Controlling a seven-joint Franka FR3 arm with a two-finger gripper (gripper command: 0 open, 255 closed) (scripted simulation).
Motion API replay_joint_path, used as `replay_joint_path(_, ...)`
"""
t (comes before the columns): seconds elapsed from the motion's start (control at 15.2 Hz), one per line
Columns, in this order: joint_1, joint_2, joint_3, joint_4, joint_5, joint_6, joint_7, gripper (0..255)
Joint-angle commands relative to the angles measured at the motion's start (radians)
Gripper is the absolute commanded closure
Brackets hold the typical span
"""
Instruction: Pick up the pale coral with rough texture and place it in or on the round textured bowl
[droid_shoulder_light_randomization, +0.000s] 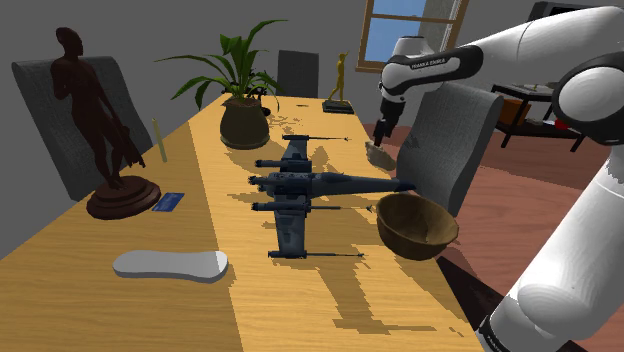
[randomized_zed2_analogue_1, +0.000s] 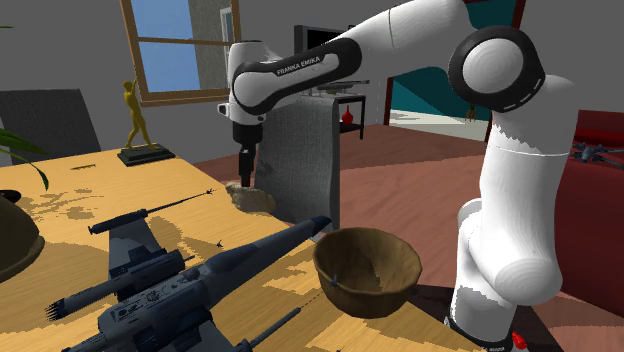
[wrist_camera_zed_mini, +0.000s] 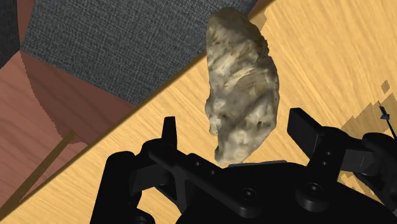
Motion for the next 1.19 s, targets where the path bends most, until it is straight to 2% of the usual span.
replay_joint_path(0.0, 0.0, 0.014, 0.0, -0.005, 0.004, 0.021, -0.002, 0)
replay_joint_path(0.26, -0.003, 0.035, -0.002, -0.041, 0.009, 0.077, -0.006, 0)
replay_joint_path(0.79, -0.003, 0.035, -0.002, -0.041, 0.009, 0.077, -0.006, 0)
replay_joint_path(0.86, -0.003, 0.035, -0.002, -0.041, 0.009, 0.077, -0.006, 255)
replay_joint_path(1.12, -0.002, 0.035, -0.002, -0.041, 0.009, 0.077, -0.005, 255)
